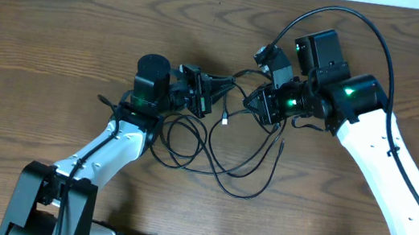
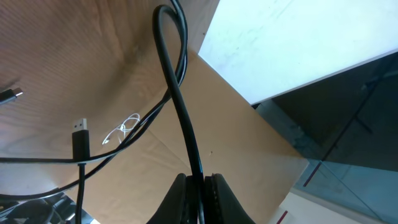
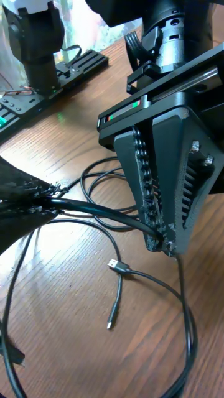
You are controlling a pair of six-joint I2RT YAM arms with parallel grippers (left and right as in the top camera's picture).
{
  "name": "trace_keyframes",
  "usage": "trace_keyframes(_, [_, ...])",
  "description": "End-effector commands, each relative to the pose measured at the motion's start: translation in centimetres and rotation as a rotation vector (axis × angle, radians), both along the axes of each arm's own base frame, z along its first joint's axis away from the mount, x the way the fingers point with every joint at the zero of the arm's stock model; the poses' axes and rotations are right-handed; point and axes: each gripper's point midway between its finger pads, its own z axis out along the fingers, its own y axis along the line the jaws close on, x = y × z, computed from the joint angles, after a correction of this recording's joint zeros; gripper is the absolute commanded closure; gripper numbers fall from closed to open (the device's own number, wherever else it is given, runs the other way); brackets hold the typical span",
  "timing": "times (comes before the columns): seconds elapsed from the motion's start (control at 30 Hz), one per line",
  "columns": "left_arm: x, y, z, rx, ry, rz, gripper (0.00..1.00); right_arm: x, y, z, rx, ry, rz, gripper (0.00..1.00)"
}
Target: Untangle cables
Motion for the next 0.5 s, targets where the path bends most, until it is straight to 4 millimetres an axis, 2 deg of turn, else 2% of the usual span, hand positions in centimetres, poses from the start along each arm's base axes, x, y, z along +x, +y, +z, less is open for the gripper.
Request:
trace_keyframes(0.0, [-0.1, -0.2, 0.4, -0.014, 0.006, -0.009, 0.92, 0.0, 0.3, 0.2, 0.011, 0.005, 0.000, 0.99])
trace_keyframes(0.1, [0.1, -0.2, 0.3, 0.032, -0.073, -0.023, 0.92, 0.4, -0.1, -0.1, -0.017, -0.008, -0.018, 0.97])
trace_keyframes(0.2, [0.1, -0.1, 0.3, 0.113, -0.217, -0.058, 0.93, 1.3, -1.3, -0.7, -0.088, -0.042, -0.065, 0.87])
trace_keyframes(0.23, [0.1, -0.1, 0.3, 0.141, -0.267, -0.071, 0.93, 1.6, -1.6, -0.9, -0.110, -0.051, -0.084, 0.71])
trace_keyframes(0.3, [0.1, -0.2, 0.3, 0.198, -0.370, -0.097, 0.92, 2.5, -2.7, -1.2, -0.155, -0.049, -0.174, 0.58])
trace_keyframes(0.47, [-0.1, -0.3, 0.4, 0.278, -0.523, -0.146, 0.93, 4.3, -5.5, -1.7, -0.238, -0.049, -0.378, 0.39])
